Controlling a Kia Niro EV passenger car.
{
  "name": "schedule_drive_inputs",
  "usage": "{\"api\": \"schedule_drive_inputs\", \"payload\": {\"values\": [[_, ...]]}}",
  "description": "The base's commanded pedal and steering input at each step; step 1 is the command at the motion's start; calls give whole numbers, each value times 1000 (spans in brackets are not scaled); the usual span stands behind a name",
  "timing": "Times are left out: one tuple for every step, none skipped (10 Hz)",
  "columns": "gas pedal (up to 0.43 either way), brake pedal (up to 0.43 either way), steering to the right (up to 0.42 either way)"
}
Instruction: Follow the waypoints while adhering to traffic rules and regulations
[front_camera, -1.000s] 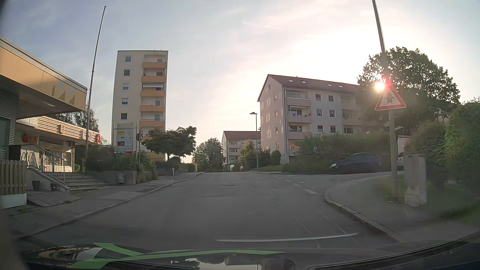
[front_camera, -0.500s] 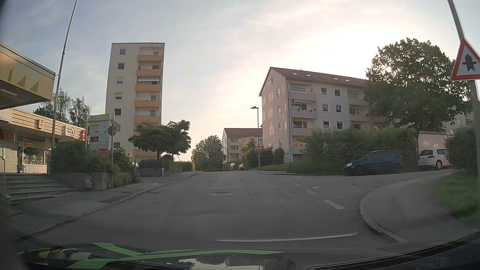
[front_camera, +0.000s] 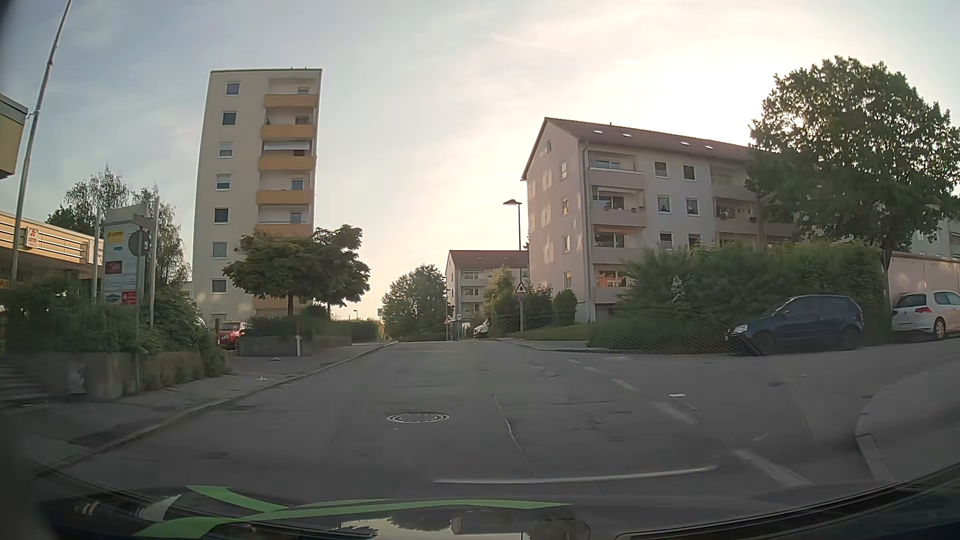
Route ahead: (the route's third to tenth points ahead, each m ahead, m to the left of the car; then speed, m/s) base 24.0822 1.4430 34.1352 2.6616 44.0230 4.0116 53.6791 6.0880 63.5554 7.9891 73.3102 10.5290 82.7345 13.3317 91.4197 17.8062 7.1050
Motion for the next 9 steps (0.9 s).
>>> {"api": "schedule_drive_inputs", "payload": {"values": [[189, 0, -12], [189, 0, -12], [189, 0, -12], [189, 0, -11], [189, 0, -11], [189, 0, -11], [189, 0, -11], [189, 0, -11], [189, 0, -11]]}}
